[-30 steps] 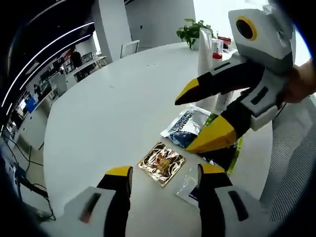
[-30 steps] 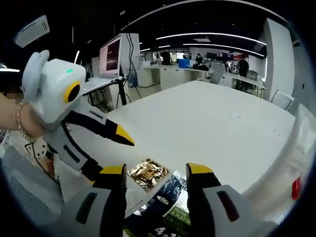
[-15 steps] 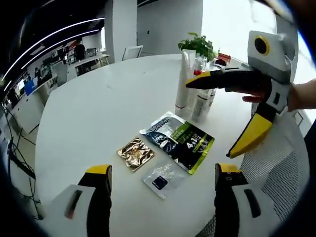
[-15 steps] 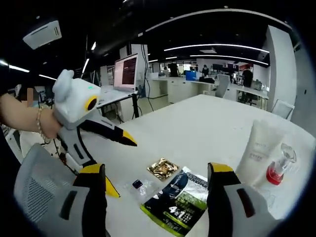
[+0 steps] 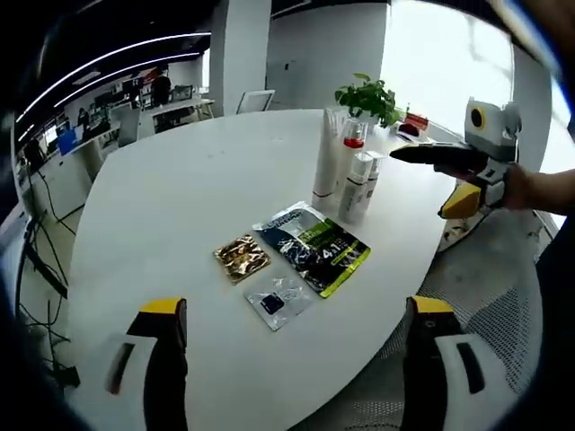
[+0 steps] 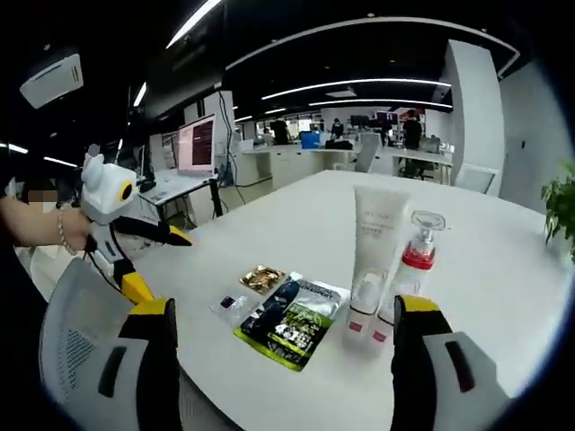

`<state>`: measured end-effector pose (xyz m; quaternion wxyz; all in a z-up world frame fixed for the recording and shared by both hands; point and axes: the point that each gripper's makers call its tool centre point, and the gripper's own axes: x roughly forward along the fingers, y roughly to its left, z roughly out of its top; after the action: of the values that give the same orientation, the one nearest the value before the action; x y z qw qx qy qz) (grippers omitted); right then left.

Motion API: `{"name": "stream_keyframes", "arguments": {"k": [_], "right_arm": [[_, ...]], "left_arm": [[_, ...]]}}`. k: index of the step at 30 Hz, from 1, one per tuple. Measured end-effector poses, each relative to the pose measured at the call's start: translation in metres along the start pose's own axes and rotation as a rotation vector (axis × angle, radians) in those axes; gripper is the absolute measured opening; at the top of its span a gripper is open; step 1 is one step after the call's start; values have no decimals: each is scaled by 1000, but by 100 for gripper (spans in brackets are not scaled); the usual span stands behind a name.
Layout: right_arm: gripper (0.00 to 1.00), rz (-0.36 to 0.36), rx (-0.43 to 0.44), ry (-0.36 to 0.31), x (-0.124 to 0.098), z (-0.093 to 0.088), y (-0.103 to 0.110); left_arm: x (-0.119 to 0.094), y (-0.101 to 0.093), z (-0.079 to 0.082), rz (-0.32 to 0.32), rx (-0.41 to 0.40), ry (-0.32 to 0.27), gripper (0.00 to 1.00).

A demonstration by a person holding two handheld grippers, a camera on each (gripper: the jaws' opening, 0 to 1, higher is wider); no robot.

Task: Arrange the skincare products in the storage area until every visible bottle or jar stands upright without overlapping.

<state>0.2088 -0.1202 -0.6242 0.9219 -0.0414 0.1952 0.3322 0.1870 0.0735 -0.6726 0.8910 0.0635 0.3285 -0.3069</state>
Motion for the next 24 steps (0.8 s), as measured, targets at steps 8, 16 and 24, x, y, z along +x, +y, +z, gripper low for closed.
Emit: {"name": "stream_keyframes", "arguments": {"k": [8, 16, 24], "right_arm": [[100, -66, 41, 7, -16, -16, -19], [100, -79, 20, 27, -14, -23, -19], [99, -98, 38, 29, -14, -25, -24]], "left_arm": [[-10, 2, -9, 37, -29, -24, 99], [-9, 1, -13, 62, -11, -23, 96], [-8, 3, -16, 72, 7, -8, 95]]}}
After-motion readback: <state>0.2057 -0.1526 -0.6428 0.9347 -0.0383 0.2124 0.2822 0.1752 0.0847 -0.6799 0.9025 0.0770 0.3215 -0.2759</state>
